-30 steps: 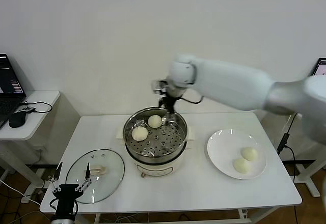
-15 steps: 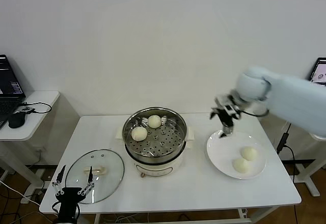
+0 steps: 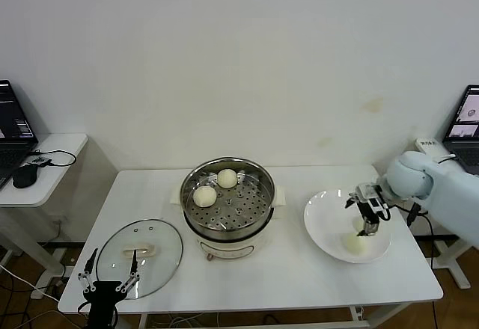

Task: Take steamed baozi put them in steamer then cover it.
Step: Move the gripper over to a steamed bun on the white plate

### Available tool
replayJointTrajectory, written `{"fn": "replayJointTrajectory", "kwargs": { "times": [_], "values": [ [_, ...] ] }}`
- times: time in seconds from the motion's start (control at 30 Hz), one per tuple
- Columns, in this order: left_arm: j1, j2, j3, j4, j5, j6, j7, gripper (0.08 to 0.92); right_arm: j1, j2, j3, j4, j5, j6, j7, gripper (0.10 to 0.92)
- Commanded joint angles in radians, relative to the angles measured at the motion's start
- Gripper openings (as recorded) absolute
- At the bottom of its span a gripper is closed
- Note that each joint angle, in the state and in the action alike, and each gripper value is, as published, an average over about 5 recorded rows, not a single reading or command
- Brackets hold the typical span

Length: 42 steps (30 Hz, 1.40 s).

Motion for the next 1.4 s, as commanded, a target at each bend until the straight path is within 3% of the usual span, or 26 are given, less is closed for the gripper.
{"fn": "replayJointTrajectory", "kwargs": {
  "times": [0.03,0.4,1.4],
  "values": [
    [0.001,-0.002,0.000,0.003,0.005,0.000,-0.001,0.823,-0.198,-0.017,0.140,-0.047,-0.075,0.009,0.031,0.823],
    [0.001,0.000,-0.009,0.009,0.003,-0.002,-0.003,0.823,-0.211,0.056,0.134,-0.087,-0.092,-0.002,0.055,0.811],
    [0.000,-0.005,-0.014,0.010,0.003,-0.004,-0.008,0.823,-0.102,0.067,0.082,-0.087,-0.069,-0.017,0.014,0.578]
  ]
}}
